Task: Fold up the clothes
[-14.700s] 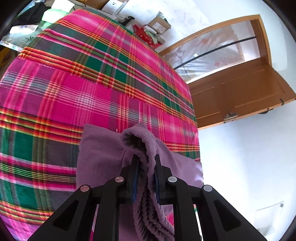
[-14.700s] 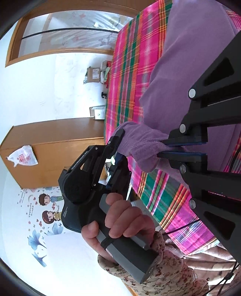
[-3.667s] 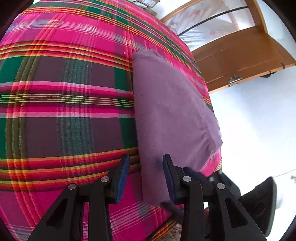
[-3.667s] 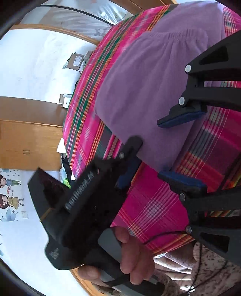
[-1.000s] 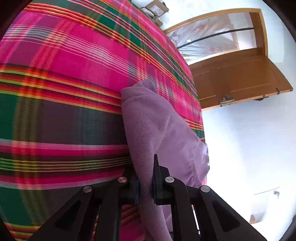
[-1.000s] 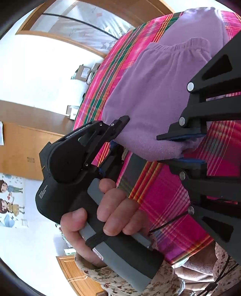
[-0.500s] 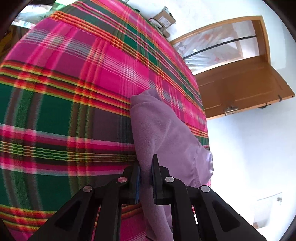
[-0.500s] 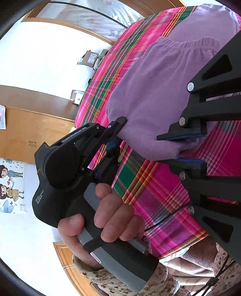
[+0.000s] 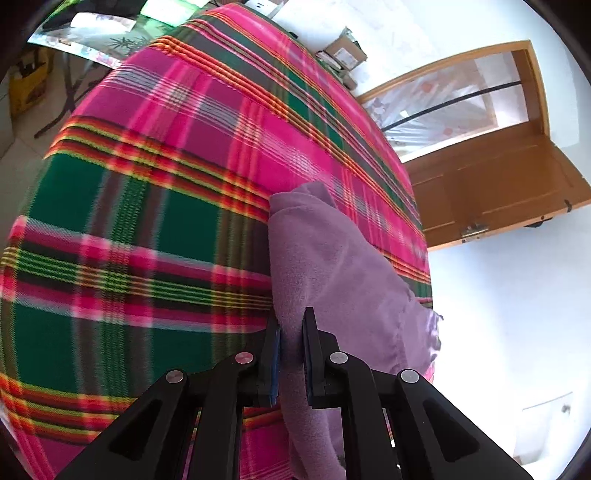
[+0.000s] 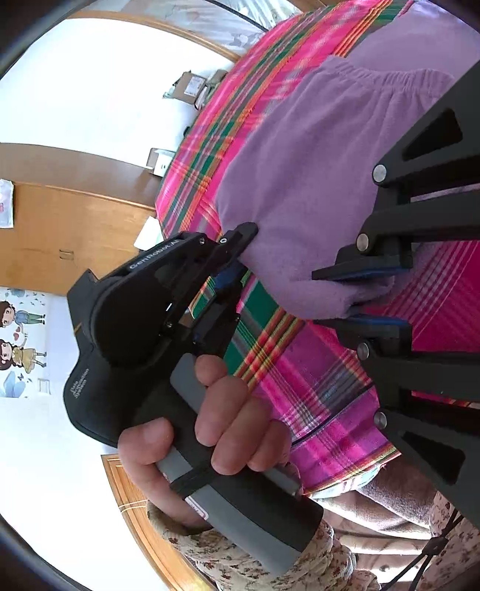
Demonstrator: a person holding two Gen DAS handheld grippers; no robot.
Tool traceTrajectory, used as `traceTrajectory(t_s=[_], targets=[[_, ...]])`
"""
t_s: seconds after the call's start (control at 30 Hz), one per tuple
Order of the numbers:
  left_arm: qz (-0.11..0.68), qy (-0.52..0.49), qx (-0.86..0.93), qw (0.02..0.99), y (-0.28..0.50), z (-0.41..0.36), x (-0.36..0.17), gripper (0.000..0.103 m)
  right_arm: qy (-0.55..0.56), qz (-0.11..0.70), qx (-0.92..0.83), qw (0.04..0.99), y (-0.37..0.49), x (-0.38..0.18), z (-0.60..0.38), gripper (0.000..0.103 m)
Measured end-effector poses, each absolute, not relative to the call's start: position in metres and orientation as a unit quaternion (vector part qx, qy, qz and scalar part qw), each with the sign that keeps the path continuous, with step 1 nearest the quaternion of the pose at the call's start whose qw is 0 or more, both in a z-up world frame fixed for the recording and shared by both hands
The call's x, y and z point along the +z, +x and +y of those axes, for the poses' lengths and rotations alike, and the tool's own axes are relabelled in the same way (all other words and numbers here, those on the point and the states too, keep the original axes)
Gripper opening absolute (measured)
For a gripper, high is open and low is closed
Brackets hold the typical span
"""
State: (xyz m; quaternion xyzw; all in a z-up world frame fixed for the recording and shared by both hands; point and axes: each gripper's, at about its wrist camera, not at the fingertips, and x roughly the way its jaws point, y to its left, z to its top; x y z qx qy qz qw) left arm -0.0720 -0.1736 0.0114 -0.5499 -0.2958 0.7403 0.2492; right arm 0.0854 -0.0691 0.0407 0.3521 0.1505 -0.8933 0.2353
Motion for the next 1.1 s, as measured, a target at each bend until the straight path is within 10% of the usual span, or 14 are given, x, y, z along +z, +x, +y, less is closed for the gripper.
traceTrajectory(t_s=[0.53,1.1], targets=[[-0.293,-0.53,0.77,0.203,-0.056,-0.185,0.017,0.022,0.364,0.077,-0.89,0.262,0.069,0.055,-0.03,0.024],[-0.244,-0.498,0.806,0.208,-0.019,-0.171,0.038,0.029,0.36,-0.168,-0.91,0.121,0.068,0.062,0.138,0.04]])
